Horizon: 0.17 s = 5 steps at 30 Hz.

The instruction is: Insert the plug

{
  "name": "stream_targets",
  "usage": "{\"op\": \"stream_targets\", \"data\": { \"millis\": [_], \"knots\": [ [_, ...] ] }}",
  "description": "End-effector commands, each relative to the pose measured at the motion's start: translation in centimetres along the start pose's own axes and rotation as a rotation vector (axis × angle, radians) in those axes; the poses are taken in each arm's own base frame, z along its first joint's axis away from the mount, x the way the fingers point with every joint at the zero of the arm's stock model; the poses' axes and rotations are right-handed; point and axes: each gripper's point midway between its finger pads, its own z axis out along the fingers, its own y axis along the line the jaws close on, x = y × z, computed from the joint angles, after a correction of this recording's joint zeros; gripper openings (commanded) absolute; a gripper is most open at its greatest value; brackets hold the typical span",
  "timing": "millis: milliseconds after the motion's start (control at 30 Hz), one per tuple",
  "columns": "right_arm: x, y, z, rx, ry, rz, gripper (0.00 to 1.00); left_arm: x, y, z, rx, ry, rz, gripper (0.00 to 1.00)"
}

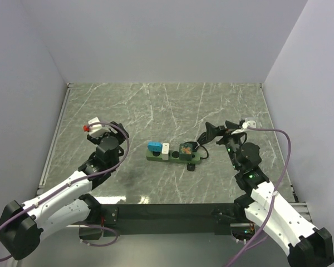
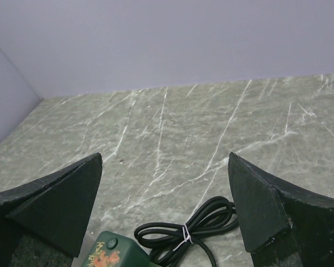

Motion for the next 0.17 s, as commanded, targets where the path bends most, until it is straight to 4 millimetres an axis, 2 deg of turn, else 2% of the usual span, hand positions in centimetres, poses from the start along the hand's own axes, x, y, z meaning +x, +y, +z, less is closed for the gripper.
{"op": "stream_targets", "data": {
  "millis": [0, 133],
  "knots": [
    [-1.14, -0.02, -0.32, 0.001, -0.037, 0.017, 1.00, -2.17, -0.42, 0.09, -0.014, -0.047, -0.012, 0.76],
    [-1.74, -0.13, -0.82, 0.005, -0.057, 0.019, 1.00, -2.63, -0.50, 0.09, -0.014, -0.057, -0.003, 0.76]
  ]
}}
